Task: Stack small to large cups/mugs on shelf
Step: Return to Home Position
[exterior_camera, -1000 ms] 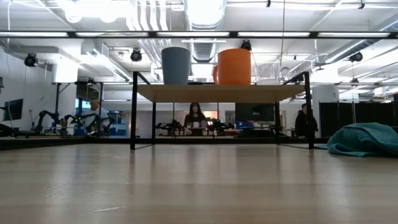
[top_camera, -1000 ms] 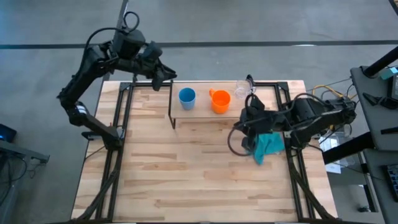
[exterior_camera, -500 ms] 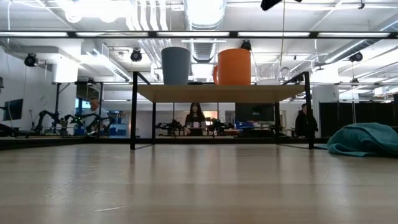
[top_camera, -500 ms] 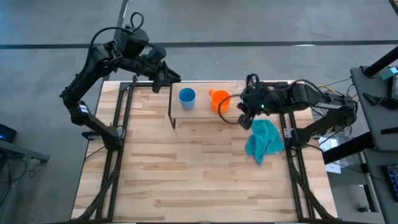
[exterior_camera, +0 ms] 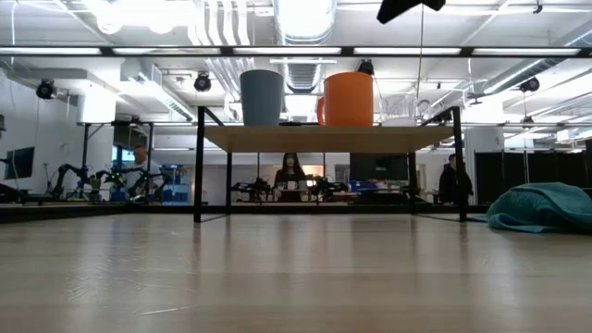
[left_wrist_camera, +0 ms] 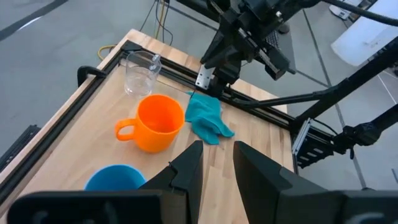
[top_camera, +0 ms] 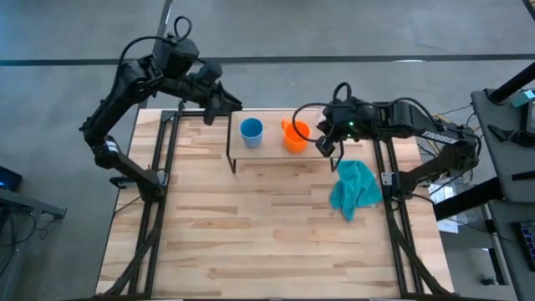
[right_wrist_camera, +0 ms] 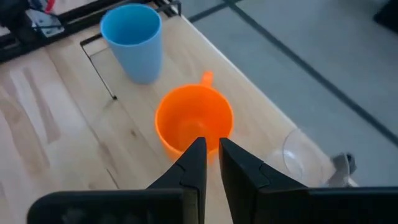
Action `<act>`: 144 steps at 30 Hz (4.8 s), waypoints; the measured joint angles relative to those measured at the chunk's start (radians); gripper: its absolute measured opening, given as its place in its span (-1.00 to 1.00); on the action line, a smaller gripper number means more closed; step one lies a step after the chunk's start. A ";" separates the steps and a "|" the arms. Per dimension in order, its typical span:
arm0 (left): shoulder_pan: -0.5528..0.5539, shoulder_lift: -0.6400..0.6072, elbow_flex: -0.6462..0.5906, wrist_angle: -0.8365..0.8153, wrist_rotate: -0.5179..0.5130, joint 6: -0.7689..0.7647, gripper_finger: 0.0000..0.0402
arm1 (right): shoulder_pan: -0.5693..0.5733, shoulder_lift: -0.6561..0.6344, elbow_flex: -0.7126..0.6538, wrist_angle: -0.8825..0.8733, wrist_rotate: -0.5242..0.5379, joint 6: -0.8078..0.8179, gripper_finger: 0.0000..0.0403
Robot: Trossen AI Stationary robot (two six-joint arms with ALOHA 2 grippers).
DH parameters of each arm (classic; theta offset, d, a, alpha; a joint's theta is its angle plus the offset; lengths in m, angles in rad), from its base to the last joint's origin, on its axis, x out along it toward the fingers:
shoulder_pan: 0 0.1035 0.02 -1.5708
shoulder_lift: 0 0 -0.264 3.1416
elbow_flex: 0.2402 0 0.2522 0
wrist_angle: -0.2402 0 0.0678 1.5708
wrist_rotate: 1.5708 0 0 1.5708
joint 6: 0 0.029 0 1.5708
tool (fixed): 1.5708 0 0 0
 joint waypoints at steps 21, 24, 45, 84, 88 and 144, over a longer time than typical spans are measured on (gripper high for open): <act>0.000 -0.099 0.001 -0.010 0.012 0.000 -0.62 | 0.000 -0.010 0.000 0.008 0.111 -0.225 -0.81; 0.000 -0.132 0.001 -0.013 0.012 0.027 -0.62 | 0.000 -0.042 0.000 0.005 0.111 -0.222 -0.81; 0.000 -0.360 -0.013 -0.160 0.011 0.201 -0.62 | 0.165 -0.499 -0.055 0.123 -0.248 -0.266 -0.81; 0.000 -1.172 -1.209 0.605 0.053 -0.173 -0.62 | 0.173 -1.015 -0.867 0.765 -0.515 -0.233 -0.81; 0.000 -1.215 -1.300 0.695 0.067 -0.201 -0.62 | 0.172 -1.012 -0.920 0.805 -0.514 -0.187 -0.81; 0.000 -1.292 -1.913 1.145 -0.059 -0.208 -0.62 | 0.173 -1.011 -1.251 1.018 -0.356 -0.295 -0.81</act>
